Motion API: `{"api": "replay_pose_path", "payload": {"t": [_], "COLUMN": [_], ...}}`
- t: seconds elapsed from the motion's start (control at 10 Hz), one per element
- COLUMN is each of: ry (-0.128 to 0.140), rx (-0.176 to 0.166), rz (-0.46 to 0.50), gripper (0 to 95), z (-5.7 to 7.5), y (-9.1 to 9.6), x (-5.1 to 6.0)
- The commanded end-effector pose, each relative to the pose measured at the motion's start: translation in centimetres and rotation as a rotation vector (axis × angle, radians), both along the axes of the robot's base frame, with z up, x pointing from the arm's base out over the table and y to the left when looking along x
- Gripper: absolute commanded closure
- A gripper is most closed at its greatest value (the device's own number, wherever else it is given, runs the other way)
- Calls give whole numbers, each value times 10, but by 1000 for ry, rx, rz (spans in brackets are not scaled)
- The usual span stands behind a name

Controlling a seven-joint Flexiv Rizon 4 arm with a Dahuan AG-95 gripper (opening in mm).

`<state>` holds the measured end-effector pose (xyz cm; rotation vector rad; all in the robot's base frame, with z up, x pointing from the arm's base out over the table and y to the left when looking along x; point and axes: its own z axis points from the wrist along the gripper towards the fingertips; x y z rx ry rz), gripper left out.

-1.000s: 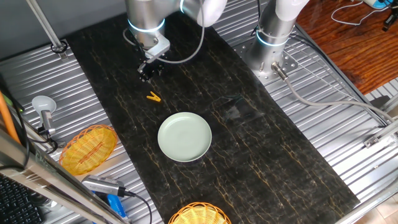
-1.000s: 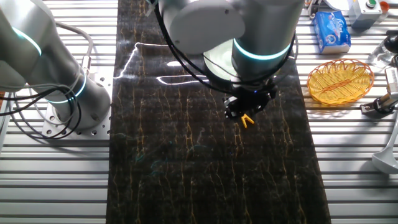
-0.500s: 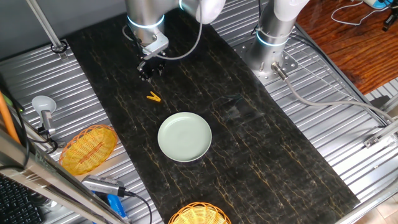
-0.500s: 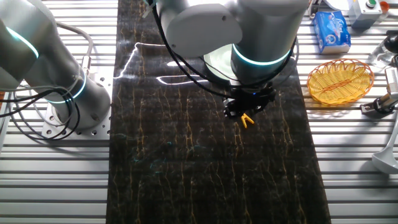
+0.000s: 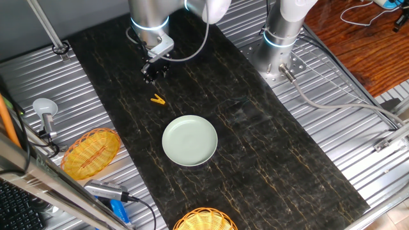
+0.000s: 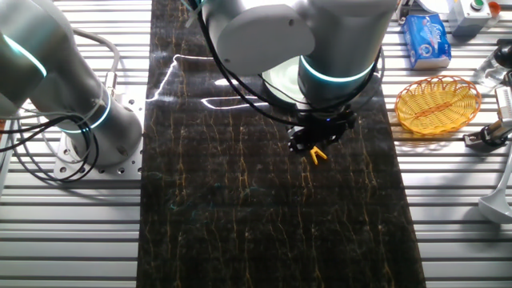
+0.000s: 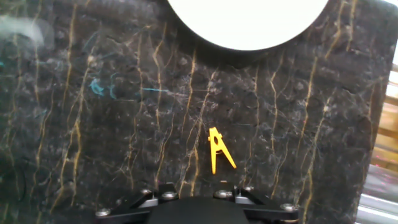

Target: Use a clamp

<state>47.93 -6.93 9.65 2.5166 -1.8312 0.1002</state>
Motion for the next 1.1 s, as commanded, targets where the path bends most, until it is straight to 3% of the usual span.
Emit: {"api": "replay_pose_path", "payload": {"t": [0.1,0.4,0.9,1.1], "ry": [4,-3,-54,-55], "rx": [3,0,23,18], "rz": [57,72,132,129], "gripper": [570,570,570,570], "z": [0,0,-6,-9], "y": [0,0,5,5], "x": [0,0,3,4]}}
